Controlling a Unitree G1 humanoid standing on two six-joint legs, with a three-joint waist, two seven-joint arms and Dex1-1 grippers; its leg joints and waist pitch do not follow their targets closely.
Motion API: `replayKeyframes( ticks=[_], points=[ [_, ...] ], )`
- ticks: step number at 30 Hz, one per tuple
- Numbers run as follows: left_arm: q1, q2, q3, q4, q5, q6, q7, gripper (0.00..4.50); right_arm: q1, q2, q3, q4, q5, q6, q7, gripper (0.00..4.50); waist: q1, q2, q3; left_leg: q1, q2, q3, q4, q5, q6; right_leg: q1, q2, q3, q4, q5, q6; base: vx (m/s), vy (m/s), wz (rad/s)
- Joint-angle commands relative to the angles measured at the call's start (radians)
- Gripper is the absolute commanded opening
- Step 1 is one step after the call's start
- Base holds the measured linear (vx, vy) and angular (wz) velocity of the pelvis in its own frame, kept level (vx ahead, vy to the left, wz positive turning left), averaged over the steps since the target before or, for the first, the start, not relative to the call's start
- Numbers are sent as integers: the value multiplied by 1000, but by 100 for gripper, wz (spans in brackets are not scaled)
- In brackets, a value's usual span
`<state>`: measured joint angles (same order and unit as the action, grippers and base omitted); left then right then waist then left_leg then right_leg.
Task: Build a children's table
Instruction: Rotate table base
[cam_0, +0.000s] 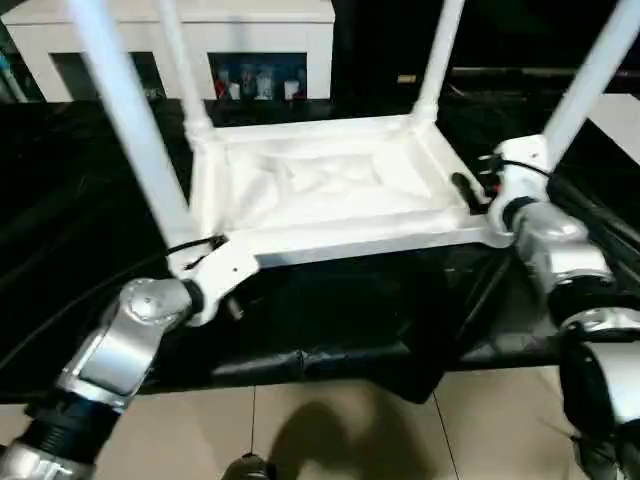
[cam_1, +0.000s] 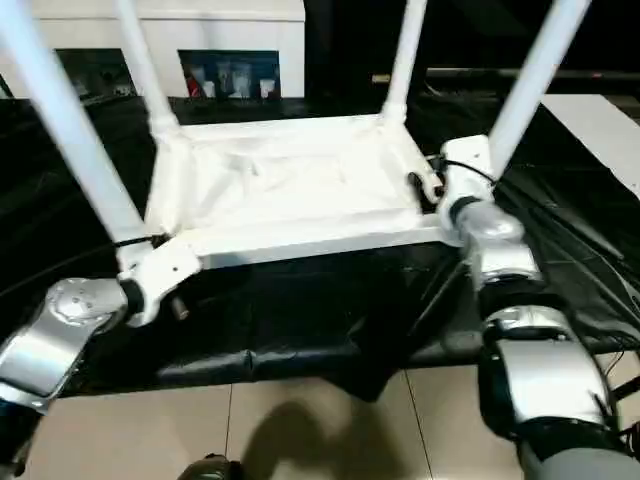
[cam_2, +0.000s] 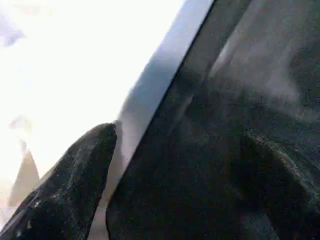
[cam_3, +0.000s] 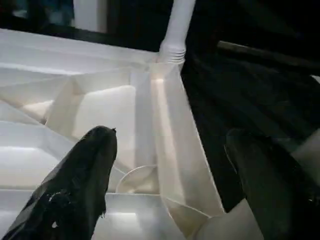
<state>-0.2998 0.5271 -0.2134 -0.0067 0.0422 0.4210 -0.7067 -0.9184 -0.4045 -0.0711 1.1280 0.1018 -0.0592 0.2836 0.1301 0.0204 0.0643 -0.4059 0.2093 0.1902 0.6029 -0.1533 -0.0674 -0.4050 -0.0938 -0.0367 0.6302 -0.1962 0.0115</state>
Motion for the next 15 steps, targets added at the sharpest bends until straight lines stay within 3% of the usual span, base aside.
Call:
replayKeyframes(
  ticks=[1,2,4,7,9,10,11,15],
  points=[
    [43,1,31,-109,-95,6,-74,444,-11,11,-7,6,-1,-23,43,383,-7,-1,-90,24,5,-3,-59,-197,-2,45,-29,15,-51,-35,-238,0,0,0],
    [109,23,68,-213,-191,52,-147,444,9,37,-5,-14,10,-37,89,383,-14,-2,-89,21,5,-3,-58,-193,5,45,-28,15,-48,-29,-246,0,0,0],
    [131,32,82,-243,-221,70,-166,444,16,45,-1,-18,11,-46,105,383,-24,-1,-84,21,5,-2,-61,-208,18,41,-25,13,-52,-58,-252,0,0,0],
    [224,65,198,-339,-353,163,-221,444,98,81,23,-113,13,-47,123,383,-33,4,-77,24,7,-1,-67,-247,12,37,-22,16,-60,-125,-240,0,0,0],
    [265,86,237,-357,-371,158,-231,444,142,90,40,-163,11,-42,123,383,-39,7,-74,33,7,-2,-69,-294,0,31,-18,16,-68,-191,-224,0,0,0],
    [304,87,284,-371,-383,140,-222,444,191,98,54,-217,11,-37,123,383,-41,13,-71,36,8,-4,-74,-332,-13,27,-17,17,-75,-232,-208,0,0,0],
    [308,85,290,-372,-385,138,-220,444,197,98,55,-225,12,-36,121,383,-41,11,-71,35,9,-4,-75,-338,-17,29,-17,18,-75,-234,-202,0,0,0],
    [366,58,364,-384,-413,110,-190,444,277,111,56,-324,21,-18,105,383,-41,24,-69,40,8,-10,-81,-393,-36,24,-16,19,-80,-274,-183,0,0,0]
  ],
)
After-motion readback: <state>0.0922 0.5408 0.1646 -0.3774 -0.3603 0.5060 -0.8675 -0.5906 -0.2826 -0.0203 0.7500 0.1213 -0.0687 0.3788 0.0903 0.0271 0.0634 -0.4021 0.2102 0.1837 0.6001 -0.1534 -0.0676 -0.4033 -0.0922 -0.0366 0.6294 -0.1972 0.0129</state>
